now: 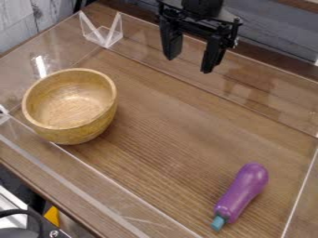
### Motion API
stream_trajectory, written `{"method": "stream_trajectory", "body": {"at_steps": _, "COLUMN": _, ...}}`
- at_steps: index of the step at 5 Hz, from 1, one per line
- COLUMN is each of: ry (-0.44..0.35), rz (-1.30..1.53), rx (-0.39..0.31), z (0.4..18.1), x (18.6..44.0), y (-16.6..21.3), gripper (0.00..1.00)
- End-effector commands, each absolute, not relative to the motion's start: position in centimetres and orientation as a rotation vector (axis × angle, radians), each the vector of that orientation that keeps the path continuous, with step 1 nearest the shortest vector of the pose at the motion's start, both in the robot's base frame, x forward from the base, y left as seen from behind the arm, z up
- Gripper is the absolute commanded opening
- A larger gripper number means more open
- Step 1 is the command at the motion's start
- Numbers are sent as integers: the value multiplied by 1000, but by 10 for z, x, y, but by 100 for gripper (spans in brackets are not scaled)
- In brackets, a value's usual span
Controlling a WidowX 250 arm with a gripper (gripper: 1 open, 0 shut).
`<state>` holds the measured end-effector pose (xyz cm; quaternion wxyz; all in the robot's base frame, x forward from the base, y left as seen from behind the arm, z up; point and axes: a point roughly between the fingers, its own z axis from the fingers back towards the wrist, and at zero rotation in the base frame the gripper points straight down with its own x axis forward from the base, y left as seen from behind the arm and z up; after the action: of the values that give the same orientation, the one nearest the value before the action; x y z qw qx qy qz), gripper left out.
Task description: Put the purple eggplant in the brown bowl
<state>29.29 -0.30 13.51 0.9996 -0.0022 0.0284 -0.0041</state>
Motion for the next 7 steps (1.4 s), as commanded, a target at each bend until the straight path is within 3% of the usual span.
{"method": "stream_trajectory", "body": {"at_steps": 1, "ry": 74, "rz": -5, "rx": -10, "z": 132, "x": 288, "y": -13, "gripper": 100}}
{"method": "stream_trajectory", "body": {"at_steps": 3, "ry": 87, "rz": -101, "rx": -27, "z": 122, "x": 263, "y": -47, "gripper": 100}}
{"method": "stream_trajectory", "body": {"at_steps": 5, "ry": 56, "rz": -92, "rx": -33, "z": 129, "x": 249, "y": -107, "gripper": 100}}
{"method": "stream_trajectory", "body": {"at_steps": 7, "ry": 34, "rz": -28, "rx": -26, "z": 116, "x": 234, "y": -147, "gripper": 100}}
